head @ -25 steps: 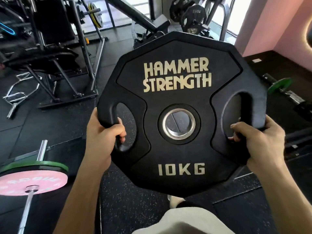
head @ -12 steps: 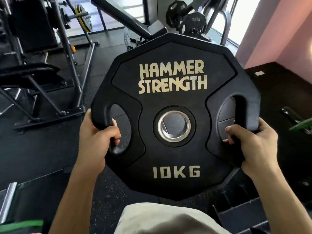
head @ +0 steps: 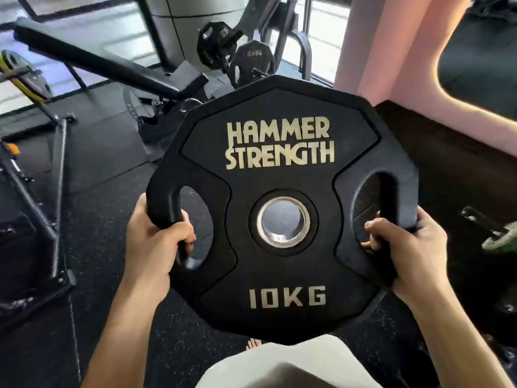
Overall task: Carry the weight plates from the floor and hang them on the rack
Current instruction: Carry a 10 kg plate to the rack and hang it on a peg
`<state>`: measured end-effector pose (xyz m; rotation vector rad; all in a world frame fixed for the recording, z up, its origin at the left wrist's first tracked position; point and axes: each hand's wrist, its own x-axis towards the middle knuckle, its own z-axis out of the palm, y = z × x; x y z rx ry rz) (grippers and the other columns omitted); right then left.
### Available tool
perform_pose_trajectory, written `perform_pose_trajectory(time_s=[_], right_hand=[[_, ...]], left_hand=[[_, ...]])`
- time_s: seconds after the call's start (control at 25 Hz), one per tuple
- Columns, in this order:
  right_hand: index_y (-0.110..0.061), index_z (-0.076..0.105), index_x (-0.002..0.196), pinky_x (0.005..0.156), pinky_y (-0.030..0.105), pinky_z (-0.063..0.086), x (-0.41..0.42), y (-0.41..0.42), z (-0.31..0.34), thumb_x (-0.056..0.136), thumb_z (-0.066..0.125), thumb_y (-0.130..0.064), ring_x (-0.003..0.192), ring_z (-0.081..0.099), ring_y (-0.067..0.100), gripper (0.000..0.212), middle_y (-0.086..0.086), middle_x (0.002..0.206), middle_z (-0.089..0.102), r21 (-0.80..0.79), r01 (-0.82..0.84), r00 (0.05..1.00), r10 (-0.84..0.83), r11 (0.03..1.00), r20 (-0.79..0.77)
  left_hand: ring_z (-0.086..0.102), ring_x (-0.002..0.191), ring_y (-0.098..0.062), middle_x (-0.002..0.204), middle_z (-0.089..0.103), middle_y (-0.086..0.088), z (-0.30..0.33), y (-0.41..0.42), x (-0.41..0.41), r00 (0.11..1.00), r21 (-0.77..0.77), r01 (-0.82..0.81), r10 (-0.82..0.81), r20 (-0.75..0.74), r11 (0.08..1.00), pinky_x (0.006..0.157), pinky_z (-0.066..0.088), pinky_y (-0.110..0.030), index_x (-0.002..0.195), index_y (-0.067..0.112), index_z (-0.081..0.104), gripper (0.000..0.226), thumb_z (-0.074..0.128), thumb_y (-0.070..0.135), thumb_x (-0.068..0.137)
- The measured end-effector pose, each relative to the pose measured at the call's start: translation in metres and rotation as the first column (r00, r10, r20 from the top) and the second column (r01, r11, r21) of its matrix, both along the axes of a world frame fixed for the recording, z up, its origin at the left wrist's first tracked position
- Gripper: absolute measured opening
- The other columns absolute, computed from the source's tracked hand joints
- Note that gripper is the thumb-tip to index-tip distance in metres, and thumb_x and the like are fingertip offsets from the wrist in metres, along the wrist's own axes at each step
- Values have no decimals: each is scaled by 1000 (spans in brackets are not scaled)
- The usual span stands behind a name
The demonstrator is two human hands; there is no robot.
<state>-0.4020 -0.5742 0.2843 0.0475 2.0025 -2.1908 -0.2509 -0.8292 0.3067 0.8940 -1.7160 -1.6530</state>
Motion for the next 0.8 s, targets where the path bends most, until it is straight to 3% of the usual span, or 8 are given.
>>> perform_pose_trajectory(time_s=[0.36,0.8], right_hand=[[-3,54,83,52,33,51,-239,-77,-9,78,63,13,45,46,17,19,5,53,49,19,167,984,-165,986,-66],[-12,55,70,48,26,48,-527,-91,8,75,65,11,44,47,14,26,0,53,50,41,432,899,-426,901,-100]], left_hand=[[46,54,-22,61,51,-5,-6,-104,-290,976,24,218,-218,-13,976,47,41,-29,83,15,47,44,52,-25,67],[44,44,-17,58,49,-4,0,-134,-650,890,57,452,-446,-94,890,39,37,-21,91,13,49,50,46,-30,66]])
